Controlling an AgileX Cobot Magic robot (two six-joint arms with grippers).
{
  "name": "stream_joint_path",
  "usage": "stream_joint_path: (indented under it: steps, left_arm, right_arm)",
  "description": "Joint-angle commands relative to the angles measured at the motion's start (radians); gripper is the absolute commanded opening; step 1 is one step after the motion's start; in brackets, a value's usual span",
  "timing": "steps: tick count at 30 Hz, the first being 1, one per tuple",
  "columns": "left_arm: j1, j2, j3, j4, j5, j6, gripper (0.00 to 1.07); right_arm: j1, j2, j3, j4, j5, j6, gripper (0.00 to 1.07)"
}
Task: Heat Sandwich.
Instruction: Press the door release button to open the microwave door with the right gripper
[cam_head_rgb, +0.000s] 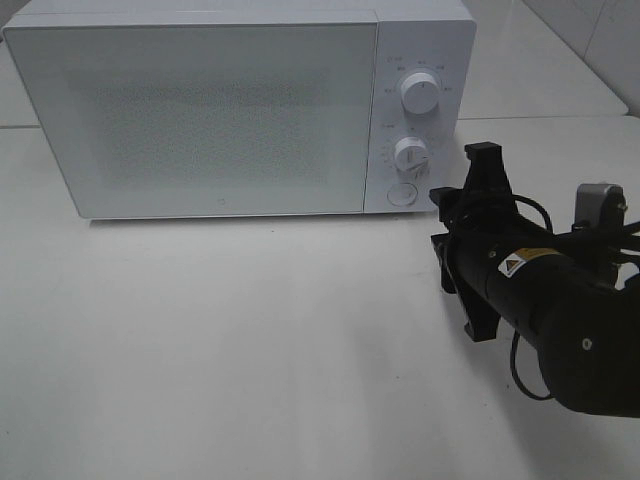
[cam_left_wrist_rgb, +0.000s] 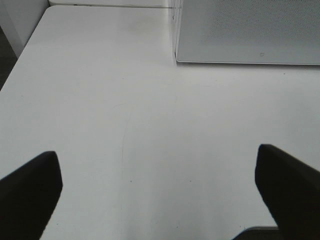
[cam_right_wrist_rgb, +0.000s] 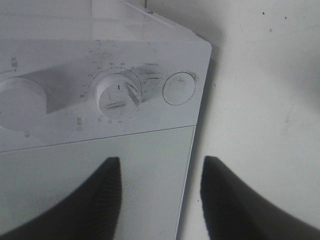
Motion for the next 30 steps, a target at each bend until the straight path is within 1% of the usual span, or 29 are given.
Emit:
stream_joint_path:
  steps: [1, 2, 3, 4, 5, 6, 12, 20, 22, 30]
  left_arm:
    - [0.003, -0.006, 0.001, -0.001, -0.010, 0.002, 0.98]
    - [0.003, -0.006, 0.001, -0.001, -0.010, 0.002, 0.98]
    - [0.003, -0.006, 0.001, -0.001, -0.010, 0.002, 0.98]
    - [0.003, -0.006, 0.001, -0.001, -0.010, 0.002, 0.98]
    - [0.003, -0.006, 0.001, -0.001, -0.010, 0.002, 0.98]
    - [0.003, -0.006, 0.001, -0.001, -0.010, 0.002, 0.98]
    - [0.003, -0.006, 0.001, -0.001, -0.010, 0.002, 0.98]
    - [0.003, -0.006, 0.001, -0.001, -0.010, 0.002, 0.98]
    - [0.003, -0.006, 0.001, -0.001, -0.010, 0.002, 0.98]
    - [0.003, -0.006, 0.001, -0.001, -0.010, 0.002, 0.98]
  right_arm:
    - [0.004, -0.003, -0.007, 0.012, 0.005, 0.051, 0.27]
    - [0.004, -0.003, -0.007, 0.017, 0.006, 0.055, 0.22]
    - [0.004, -0.003, -0.007, 0.019, 0.007, 0.055, 0.10]
    - [0.004, -0.003, -0.007, 0.019, 0.007, 0.055, 0.06]
    - [0.004, -0.003, -0.007, 0.019, 0.007, 0.055, 0.06]
    - [0.004, -0.003, -0.007, 0.019, 0.007, 0.055, 0.01]
    - [-0.002, -0.003, -0.007, 0.025, 0.058, 0.056, 0.00]
    - [-0.002, -0.002, -0.010, 0.052, 0.058, 0.044, 0.00]
    - [-0.004, 0.020, -0.030, 0.066, 0.054, 0.025, 0.00]
    - [-0.064, 0.096, -0.087, 0.006, 0.053, 0.066, 0.00]
